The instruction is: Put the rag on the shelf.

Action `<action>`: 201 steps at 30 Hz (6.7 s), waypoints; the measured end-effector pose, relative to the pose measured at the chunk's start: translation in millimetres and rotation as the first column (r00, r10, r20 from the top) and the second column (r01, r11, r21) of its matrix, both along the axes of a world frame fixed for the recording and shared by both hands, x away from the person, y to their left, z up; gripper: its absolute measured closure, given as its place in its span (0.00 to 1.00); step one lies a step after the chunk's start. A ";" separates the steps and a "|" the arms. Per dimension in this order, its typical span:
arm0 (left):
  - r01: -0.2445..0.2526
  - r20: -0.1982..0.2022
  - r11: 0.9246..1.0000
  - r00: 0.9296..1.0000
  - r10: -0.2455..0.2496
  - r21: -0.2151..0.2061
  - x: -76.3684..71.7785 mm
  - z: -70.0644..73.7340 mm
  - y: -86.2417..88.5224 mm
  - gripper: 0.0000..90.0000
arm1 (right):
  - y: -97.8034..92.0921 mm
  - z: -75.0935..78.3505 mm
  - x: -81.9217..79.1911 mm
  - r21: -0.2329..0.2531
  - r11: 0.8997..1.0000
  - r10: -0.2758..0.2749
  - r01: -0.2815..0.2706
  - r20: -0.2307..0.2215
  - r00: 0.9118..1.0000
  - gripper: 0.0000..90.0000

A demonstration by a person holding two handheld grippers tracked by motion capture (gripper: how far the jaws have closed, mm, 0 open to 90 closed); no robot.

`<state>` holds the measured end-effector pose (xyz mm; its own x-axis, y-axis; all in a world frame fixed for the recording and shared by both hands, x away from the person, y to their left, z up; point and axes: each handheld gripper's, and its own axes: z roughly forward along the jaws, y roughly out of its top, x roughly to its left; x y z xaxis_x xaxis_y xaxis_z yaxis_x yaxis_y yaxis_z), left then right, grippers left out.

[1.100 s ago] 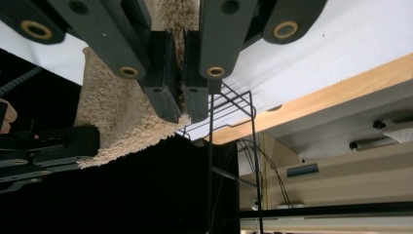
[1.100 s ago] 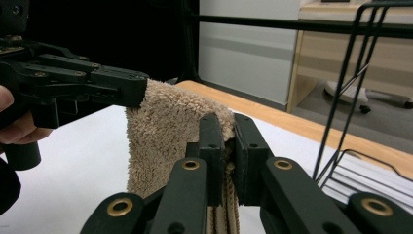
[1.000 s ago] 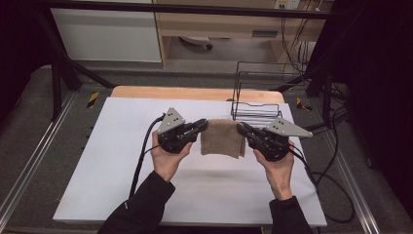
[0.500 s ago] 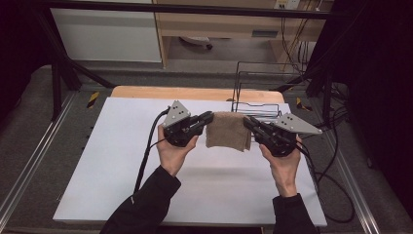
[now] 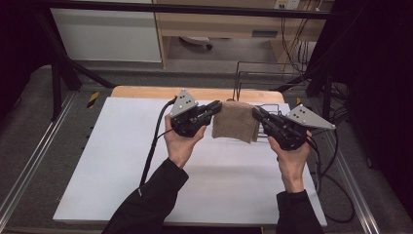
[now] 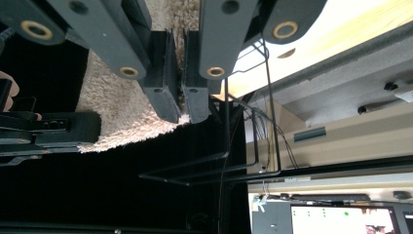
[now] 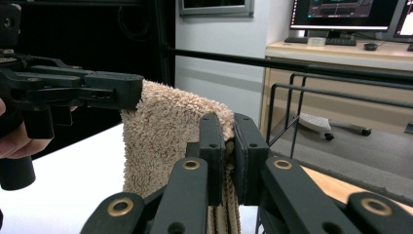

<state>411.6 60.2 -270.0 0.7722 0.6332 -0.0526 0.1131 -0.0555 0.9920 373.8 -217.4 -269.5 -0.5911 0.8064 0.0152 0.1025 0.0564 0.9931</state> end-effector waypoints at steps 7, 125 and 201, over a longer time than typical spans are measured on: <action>0.010 0.009 1.000 1.000 -0.010 -0.006 5.0 6.4 -8.6 0.94 | -6.7 6.7 2.7 0.000 1.000 -0.019 0.019 0.015 1.000 0.94; -0.042 0.078 0.999 0.996 0.042 -0.008 134.2 80.8 -98.2 0.94 | -71.6 87.9 126.1 -0.055 0.980 -0.181 0.189 0.127 0.975 0.94; 0.120 -0.073 0.988 0.991 -0.114 0.092 89.6 47.9 -81.1 0.84 | -84.3 18.9 75.5 -0.087 0.991 -0.107 0.104 -0.027 0.994 0.92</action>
<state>501.2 -20.9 -222.1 0.8381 0.5432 -0.0503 0.1668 -0.1674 0.9717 449.3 -301.7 -250.6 -0.5029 0.8635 -0.0391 0.1440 0.1283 0.9812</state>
